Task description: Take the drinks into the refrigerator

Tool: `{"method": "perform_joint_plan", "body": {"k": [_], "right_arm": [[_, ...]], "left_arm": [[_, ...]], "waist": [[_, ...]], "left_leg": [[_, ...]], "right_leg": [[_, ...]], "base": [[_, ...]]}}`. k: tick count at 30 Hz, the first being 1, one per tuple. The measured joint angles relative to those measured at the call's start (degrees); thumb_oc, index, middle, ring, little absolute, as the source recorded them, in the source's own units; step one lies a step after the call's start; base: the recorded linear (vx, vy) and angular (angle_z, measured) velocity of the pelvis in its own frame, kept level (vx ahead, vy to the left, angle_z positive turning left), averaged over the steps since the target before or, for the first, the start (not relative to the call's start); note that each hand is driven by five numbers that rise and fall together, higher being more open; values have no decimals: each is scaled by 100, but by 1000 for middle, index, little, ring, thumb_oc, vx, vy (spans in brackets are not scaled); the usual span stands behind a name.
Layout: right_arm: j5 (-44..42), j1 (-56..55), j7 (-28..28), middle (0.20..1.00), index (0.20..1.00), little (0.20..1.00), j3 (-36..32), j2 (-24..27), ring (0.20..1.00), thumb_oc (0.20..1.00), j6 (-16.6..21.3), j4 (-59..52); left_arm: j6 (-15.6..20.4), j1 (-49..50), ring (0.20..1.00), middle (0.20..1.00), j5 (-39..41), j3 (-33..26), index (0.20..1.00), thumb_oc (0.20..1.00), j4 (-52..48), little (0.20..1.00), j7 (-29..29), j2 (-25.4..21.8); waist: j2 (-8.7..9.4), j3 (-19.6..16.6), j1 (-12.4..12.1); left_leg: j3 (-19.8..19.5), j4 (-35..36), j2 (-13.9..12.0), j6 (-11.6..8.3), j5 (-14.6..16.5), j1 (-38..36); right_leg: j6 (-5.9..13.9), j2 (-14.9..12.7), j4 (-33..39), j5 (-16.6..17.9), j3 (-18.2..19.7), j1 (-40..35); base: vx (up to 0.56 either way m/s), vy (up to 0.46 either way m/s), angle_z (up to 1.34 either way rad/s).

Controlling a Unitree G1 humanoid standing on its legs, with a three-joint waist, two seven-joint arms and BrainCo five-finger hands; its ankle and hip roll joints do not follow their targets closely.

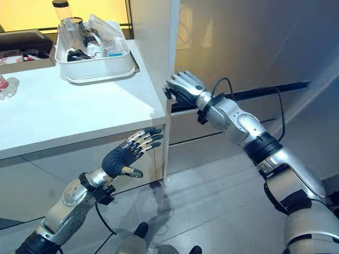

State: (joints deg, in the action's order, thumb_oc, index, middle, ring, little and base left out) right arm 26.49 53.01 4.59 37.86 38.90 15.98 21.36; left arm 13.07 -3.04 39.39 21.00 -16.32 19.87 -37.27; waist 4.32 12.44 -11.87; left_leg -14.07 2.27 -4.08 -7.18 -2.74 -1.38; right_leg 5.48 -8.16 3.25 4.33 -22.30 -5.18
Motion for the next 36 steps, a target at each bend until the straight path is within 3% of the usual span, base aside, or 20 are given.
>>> {"method": "perform_joint_plan", "body": {"k": [2,3,4,8,9,15,21,23,29,33,34,36], "right_arm": [[-53,-406,-18,200,200,200,-57,6,200,200,0,11],[-115,-699,-34,482,482,482,-137,-32,482,482,-1,40],[-192,-1031,-39,1000,1000,1000,-272,-85,1000,1000,0,44],[-498,-2027,-113,1000,1000,1000,-603,-313,1000,1000,17,226],[-762,-2526,-99,1000,1000,1000,-1073,-592,1000,1000,28,366],[-2002,-4043,-232,1000,1000,1000,-1939,-1123,1000,1000,11,1130],[-2549,-5025,-342,1000,1000,1000,-2201,-1447,1000,1000,39,2183],[-2572,-5209,-390,1000,1000,1000,-2203,-1576,1000,1000,-26,2667],[-2822,-5615,-540,1000,1000,1000,-2283,-1934,1000,1000,-24,3668],[-2854,-5564,-638,1000,1000,1000,-2268,-2235,1000,1000,-137,4310],[-2926,-5533,-667,1000,1000,1000,-2354,-2331,1000,1000,-156,4515],[-3019,-5566,-667,1000,1000,1000,-2367,-2385,1000,1000,-242,4566]], "left_arm": [[18,-9,1000,1000,-23,-3,1000,1000,0,1000,-24,2],[29,0,1000,1000,-39,-6,1000,1000,1,1000,-35,-2],[35,9,1000,1000,-46,-5,1000,1000,1,1000,-40,2],[122,45,1000,1000,-69,-19,1000,1000,8,1000,-97,13],[165,103,1000,1000,-196,-51,1000,1000,38,1000,-113,22],[422,283,1000,1000,-904,-291,1000,1000,603,1000,-166,-13],[671,601,1000,1000,-1752,-352,1000,1000,2957,1000,-328,314],[627,674,1000,1000,-2072,-507,1000,1000,4079,1000,-525,716],[659,807,1000,1000,-2988,-657,1000,1000,6053,1000,-999,1265],[506,815,1000,1000,-3431,-955,1000,1000,7664,1000,-1314,1642],[375,745,1000,1000,-3445,-1306,1000,1000,8414,1000,-1464,1858],[192,801,1000,1000,-3493,-1422,1000,1000,8698,1000,-1581,1953]], "waist": [[35,24,68],[58,50,122],[71,66,162],[78,112,352],[63,124,305],[-13,171,628],[-77,176,961],[-109,147,959],[-88,-13,1027],[-25,-214,1100],[-17,-262,1104],[-12,-345,1104]], "left_leg": [[60,-1,-3,6,8,-28],[120,7,-12,9,12,-53],[195,17,-19,21,22,-81],[367,26,-41,47,48,-122],[477,64,-72,34,52,-201],[636,153,-99,27,63,-344],[943,272,-184,8,102,-562],[1106,275,-212,7,164,-663],[1331,281,-235,4,211,-784],[1442,303,-230,48,262,-843],[1565,302,-235,46,275,-921],[1620,309,-234,50,298,-913]], "right_leg": [[4,-5,-1,5,76,0],[4,-2,-6,6,134,15],[0,-1,-17,10,199,44],[-6,3,-83,20,379,153],[-16,23,-90,25,476,147],[-14,46,-85,31,630,146],[-38,141,-24,69,937,163],[-51,180,12,82,1064,144],[-60,220,16,107,1263,148],[-33,223,17,92,1384,157],[-32,237,16,109,1498,147],[-58,240,19,103,1556,156]], "base": [[-9,34,-24],[-9,31,-26],[-9,30,-36],[1,28,-26],[8,23,-30],[1,19,-19],[-2,10,-26],[-12,9,-36],[-10,9,-19],[3,16,-19],[0,16,-29],[15,30,-25]]}}
